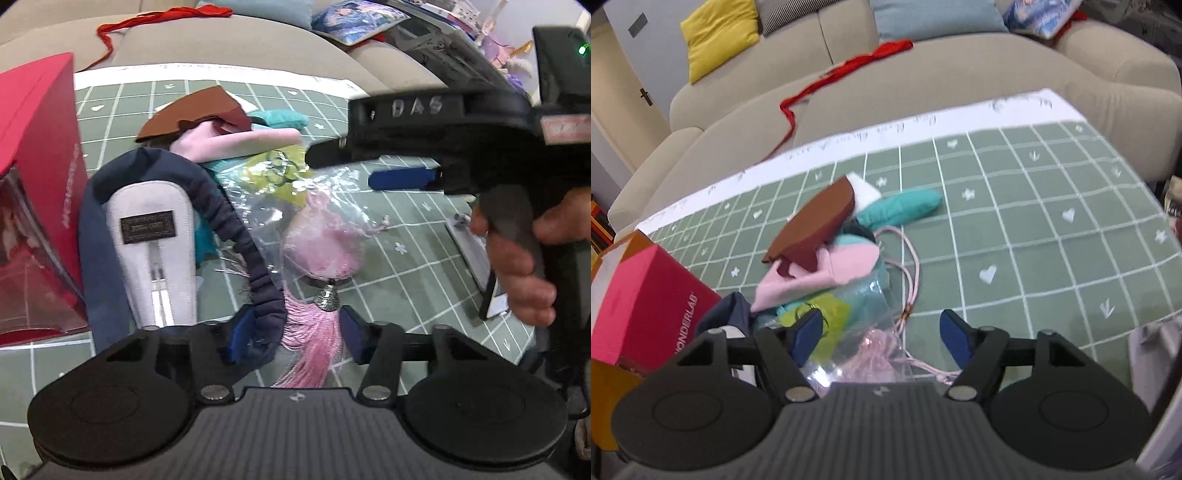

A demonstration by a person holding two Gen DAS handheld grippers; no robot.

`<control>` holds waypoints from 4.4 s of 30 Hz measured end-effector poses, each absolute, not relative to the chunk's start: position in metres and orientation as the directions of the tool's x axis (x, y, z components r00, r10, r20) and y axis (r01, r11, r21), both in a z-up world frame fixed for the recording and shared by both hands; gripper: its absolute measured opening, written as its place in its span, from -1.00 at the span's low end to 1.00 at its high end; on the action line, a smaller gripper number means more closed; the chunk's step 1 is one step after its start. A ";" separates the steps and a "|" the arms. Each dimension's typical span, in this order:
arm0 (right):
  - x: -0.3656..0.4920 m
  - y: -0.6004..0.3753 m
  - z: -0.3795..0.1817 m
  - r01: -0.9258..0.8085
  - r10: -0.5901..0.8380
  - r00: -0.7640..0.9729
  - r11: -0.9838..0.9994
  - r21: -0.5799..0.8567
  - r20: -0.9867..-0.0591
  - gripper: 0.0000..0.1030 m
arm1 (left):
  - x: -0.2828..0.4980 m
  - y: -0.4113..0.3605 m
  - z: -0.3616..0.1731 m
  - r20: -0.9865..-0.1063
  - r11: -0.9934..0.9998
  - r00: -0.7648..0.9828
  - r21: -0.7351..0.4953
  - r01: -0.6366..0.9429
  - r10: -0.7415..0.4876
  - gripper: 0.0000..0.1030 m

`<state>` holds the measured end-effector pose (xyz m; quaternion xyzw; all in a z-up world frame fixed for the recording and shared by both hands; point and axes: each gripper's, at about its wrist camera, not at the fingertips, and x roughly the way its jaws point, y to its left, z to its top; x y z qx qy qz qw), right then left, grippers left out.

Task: Organize soft objects
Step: 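Grasp the navy headband with the left tool while the right tool grasps the clear bag, then lift the clear bag with the right tool while the left tool holds the headband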

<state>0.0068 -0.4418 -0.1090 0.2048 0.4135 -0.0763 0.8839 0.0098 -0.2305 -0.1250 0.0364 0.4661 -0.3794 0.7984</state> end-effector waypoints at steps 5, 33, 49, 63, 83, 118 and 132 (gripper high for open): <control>0.013 -0.437 -0.123 0.282 0.061 0.627 0.911 0.299 -0.777 -0.14 | 0.013 -0.222 -0.126 -0.762 0.721 0.291 -0.311 0.619 -0.578 -0.54; 0.004 -0.451 -0.114 0.320 0.068 0.615 0.889 0.328 -0.785 0.26 | -0.005 -0.185 -0.118 -0.796 0.736 0.325 -0.210 0.644 -0.511 -0.46; 0.013 -0.420 -0.118 0.188 0.058 0.638 0.955 0.229 -0.768 -0.99 | -0.004 -0.188 -0.120 -0.793 0.732 0.313 -0.231 0.641 -0.523 -0.46; -0.004 -0.446 -0.100 0.345 -0.022 0.546 0.917 0.201 -0.838 -1.00 | -0.004 -0.186 -0.119 -0.796 0.745 0.320 -0.230 0.626 -0.514 -0.79; -0.027 -0.436 -0.042 0.295 -0.023 0.675 0.924 0.242 -0.737 -1.00 | -0.004 -0.182 -0.108 -0.772 0.740 0.322 -0.269 0.616 -0.548 -0.93; 0.016 -0.455 -0.123 0.439 -0.089 0.588 0.870 0.224 -0.804 -0.98 | 0.002 -0.171 -0.092 -0.732 0.727 0.311 -0.353 0.589 -0.607 -0.93; -0.009 -0.468 -0.073 0.377 -0.006 0.667 0.866 0.330 -0.745 -0.98 | 0.002 -0.171 -0.080 -0.709 0.715 0.299 -0.402 0.572 -0.638 -0.93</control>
